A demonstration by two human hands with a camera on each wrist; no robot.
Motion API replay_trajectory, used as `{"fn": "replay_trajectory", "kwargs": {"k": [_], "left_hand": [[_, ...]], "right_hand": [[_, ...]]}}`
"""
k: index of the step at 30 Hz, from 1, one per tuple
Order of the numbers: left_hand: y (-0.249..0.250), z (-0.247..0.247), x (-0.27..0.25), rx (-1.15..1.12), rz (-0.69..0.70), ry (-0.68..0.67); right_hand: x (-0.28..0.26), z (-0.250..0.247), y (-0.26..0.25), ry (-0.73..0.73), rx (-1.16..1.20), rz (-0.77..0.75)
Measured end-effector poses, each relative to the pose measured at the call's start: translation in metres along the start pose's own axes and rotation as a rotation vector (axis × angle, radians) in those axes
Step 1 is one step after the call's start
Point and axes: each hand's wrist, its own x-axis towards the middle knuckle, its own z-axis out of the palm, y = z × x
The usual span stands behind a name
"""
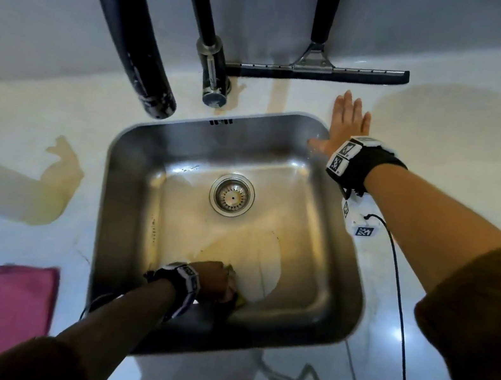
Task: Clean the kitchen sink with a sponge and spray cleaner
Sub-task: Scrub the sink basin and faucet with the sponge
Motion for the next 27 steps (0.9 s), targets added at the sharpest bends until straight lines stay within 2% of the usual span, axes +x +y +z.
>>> {"fn": "replay_trajectory", "kwargs": {"k": [2, 6, 9, 12, 15, 18, 20, 23, 27], "left_hand": [[0.002, -0.008, -0.011, -0.026, -0.063, -0.121], [-0.015, -0.003, -0.041, -0.190, -0.227, -0.133], [-0.028, -0.002, -0.060, -0.241, -0.427, -0.180], [-0.038, -0.017, -0.066, -0.463, -0.674, -0.180], [-0.045, -0.037, -0.066, -0.684, -0.868, 0.006], [-0.051, -0.062, -0.067, -0.886, -0.947, 0.299], [-0.056, -0.082, -0.069, -1.019, -0.958, 0.474], [-0.062, -0.106, -0.075, -1.222, -0.941, 0.663], [-0.062, -0.123, -0.081, -1.501, -0.931, 0.782]], "right_hand": [[-0.004, 0.006, -0.010, 0.023, 0.001, -0.039], [-0.017, 0.022, -0.031, 0.070, -0.073, -0.183], [-0.029, 0.030, -0.050, 0.099, -0.068, -0.296], [-0.042, 0.042, -0.069, 0.114, -0.031, -0.390], [-0.052, 0.054, -0.083, 0.022, 0.003, -0.422], [-0.060, 0.061, -0.097, -0.159, 0.044, -0.371], [-0.067, 0.061, -0.105, -0.291, 0.150, -0.294], [-0.076, 0.055, -0.112, -0.468, 0.408, -0.136], [-0.081, 0.054, -0.118, -0.519, 0.813, 0.058]]}}
